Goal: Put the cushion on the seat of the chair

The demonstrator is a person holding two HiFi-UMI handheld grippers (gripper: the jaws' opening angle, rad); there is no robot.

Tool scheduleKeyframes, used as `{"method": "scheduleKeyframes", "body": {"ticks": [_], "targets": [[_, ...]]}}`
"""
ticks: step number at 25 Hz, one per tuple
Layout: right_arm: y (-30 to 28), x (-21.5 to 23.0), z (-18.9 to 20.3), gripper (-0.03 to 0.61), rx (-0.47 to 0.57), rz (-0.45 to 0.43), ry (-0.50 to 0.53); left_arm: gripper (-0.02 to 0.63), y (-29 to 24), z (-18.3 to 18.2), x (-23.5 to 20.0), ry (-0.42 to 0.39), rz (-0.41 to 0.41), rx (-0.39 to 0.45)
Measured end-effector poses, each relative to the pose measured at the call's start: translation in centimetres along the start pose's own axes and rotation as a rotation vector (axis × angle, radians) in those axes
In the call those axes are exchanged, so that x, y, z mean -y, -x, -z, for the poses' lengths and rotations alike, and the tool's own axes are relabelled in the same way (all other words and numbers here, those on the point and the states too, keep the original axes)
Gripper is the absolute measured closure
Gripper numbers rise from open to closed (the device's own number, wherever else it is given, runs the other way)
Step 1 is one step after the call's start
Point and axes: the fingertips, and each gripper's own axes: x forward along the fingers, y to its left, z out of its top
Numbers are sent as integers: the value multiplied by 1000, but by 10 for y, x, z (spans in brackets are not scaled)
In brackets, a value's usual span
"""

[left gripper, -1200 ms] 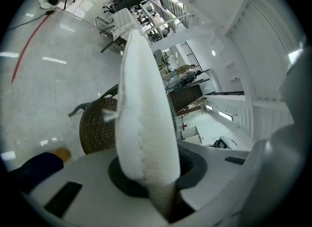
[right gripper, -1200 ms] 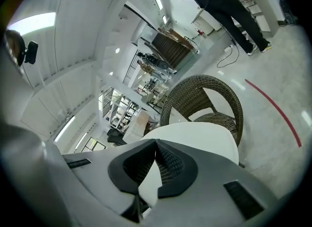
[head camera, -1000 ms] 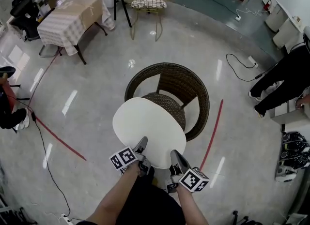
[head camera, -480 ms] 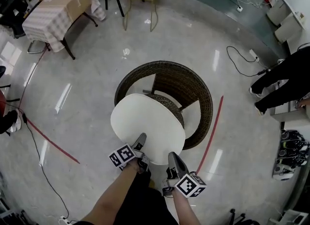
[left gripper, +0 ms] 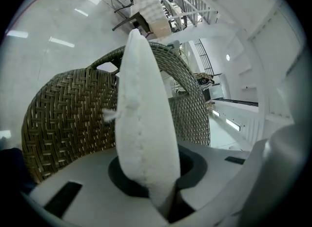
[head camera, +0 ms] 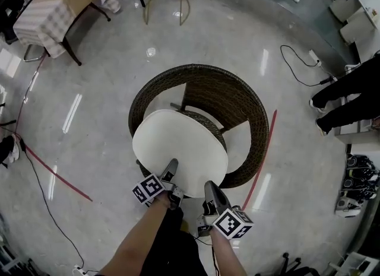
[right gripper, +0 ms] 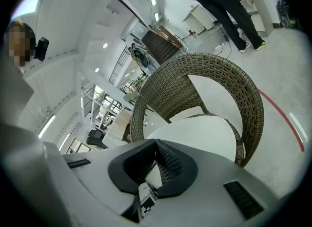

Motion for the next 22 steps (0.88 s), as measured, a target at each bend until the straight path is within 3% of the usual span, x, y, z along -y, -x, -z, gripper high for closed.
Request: {"method": "scheduleKeyframes", "body": {"ticks": [10,16,22], "targets": [[-22,17,3,561,3,17,-30,532,-30,2,-28,52,-17,2],[-25,24,8,561,-12,24,-42,529,-39,8,-45,48,-66,-12],[-25,22,11,561,-28,14,-37,506,-37,13,-56,96,-109,-22]]}}
